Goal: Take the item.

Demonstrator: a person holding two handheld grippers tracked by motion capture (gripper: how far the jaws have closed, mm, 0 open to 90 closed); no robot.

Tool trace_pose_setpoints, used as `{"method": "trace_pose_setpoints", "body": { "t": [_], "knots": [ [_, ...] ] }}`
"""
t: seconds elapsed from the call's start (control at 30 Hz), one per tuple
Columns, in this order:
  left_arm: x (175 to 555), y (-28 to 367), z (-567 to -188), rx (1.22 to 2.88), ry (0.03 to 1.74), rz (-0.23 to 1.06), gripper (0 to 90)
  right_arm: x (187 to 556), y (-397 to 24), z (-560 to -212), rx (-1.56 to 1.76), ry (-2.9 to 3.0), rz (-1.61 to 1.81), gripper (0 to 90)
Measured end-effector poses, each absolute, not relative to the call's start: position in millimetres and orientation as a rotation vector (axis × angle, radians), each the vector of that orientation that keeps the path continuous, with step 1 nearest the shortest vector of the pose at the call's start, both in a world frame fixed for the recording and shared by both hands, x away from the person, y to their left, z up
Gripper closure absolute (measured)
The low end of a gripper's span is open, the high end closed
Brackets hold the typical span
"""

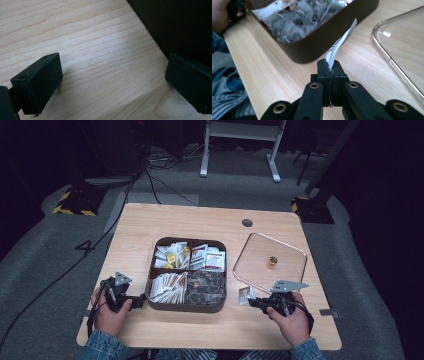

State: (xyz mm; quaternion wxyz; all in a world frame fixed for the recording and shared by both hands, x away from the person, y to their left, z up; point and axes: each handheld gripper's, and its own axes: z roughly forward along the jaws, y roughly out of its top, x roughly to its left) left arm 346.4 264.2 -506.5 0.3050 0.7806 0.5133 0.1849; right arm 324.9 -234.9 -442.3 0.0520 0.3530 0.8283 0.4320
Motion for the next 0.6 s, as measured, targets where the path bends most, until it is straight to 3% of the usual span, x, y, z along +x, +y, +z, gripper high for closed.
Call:
{"method": "trace_pose_setpoints", "body": {
  "t": [0.6],
  "knots": [
    [346,264,-507,2.066,1.361,0.489,1.5,314,-233,-475,1.117,2.555,1.231,89.1]
  ]
}}
